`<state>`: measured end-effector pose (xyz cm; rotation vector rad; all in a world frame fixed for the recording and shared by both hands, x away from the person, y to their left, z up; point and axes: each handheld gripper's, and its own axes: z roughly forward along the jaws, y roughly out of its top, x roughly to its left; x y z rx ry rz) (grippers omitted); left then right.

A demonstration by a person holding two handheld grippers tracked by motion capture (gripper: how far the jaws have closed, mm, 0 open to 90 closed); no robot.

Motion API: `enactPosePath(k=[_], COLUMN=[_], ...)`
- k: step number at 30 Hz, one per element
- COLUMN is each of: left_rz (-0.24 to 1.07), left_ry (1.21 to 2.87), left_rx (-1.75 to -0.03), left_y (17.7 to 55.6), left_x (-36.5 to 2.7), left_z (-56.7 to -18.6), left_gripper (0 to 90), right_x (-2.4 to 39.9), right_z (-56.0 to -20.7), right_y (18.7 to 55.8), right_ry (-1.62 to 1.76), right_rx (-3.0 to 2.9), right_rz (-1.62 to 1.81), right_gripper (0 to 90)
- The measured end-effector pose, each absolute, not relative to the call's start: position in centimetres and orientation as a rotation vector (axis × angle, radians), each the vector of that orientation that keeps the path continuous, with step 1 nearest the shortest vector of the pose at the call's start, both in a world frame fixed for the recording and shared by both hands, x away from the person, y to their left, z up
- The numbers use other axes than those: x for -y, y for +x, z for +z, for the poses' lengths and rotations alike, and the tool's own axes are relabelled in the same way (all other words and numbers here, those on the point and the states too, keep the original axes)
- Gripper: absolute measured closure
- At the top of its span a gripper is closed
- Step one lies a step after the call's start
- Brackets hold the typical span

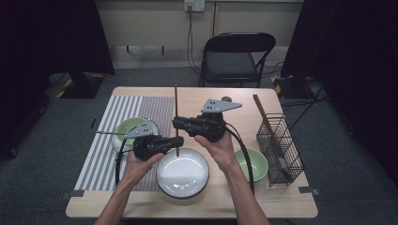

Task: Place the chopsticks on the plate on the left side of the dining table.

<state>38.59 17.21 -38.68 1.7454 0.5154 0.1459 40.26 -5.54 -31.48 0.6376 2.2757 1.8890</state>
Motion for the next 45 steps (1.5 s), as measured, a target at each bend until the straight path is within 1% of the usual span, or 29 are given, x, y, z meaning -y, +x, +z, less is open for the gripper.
enactPosePath(k=[4, 7, 9, 14, 18, 21, 25, 26, 28, 30, 32, 34, 38, 41, 45], left_rz=[0.145, 0.148, 0.157, 0.142, 0.141, 0.134, 0.136, 0.139, 0.139, 0.133, 0.150, 0.141, 0.143, 0.149, 0.150], left_ry=[1.718, 1.705, 1.721, 1.706, 1.699, 1.705, 1.718, 1.720, 1.724, 1.744, 1.770, 1.761, 1.756, 1.763, 1.751], left_rx=[-0.520, -0.527, -0.521, -0.541, -0.539, -0.528, -0.523, -0.517, -0.519, -0.515, -0.519, -0.516, -0.519, -0.526, -0.536], left_y=[38.4, 38.4, 38.4, 38.4, 38.5, 38.5, 38.4, 38.4, 38.5, 38.5, 38.5, 38.5, 38.4, 38.3, 38.3], left_x=[-17.2, -17.3, -17.5, -17.5, -17.6, -17.6, -17.7, -17.7, -17.8, -18.0, -18.1, -18.3, -18.6, -18.7, -19.1], left_z=[-38.6, -38.4, -38.4, -38.9, -38.9, -38.8, -38.8, -38.8, -38.7, -38.7, -38.8, -38.9, -39.0, -39.1, -39.2], left_gripper=[83.6, 77.8, 78.3, 75.4, 78.6, 83.9, 84.7, 84.7, 84.8, 84.7, 84.7, 84.7, 84.7, 84.7, 84.8], right_x=[5.3, 5.3, 5.2, 5.5, 5.5, 5.5, 5.5, 5.5, 5.5, 5.5, 5.4, 5.4, 5.1, 5.1, 4.9], right_z=[-31.3, -31.2, -31.2, -30.7, -30.8, -31.1, -31.2, -31.2, -31.0, -30.9, -30.7, -30.5, -30.5, -30.6, -30.6], right_y=[40.2, 40.2, 40.1, 40.1, 40.3, 40.5, 40.5, 40.5, 40.5, 40.5, 40.5, 40.5, 41.1, 41.6, 42.0], right_ry=[0.632, 0.624, 0.619, 0.628, 0.632, 0.653, 0.647, 0.642, 0.634, 0.610, 0.602, 0.602, 0.639, 0.679, 0.694], right_rx=[-2.278, -2.283, -2.285, -2.257, -2.261, -2.274, -2.279, -2.281, -2.280, -2.288, -2.288, -2.291, -2.277, -2.268, -2.264], right_rz=[1.891, 1.887, 1.887, 1.907, 1.909, 1.912, 1.906, 1.898, 1.889, 1.896, 1.883, 1.869, 1.844, 1.833, 1.814], right_gripper=[85.1, 85.2, 85.2, 85.1, 85.1, 85.1, 84.6, 83.6, 77.0, 74.9, 67.5, 64.6, 54.7, 49.4, 46.6])
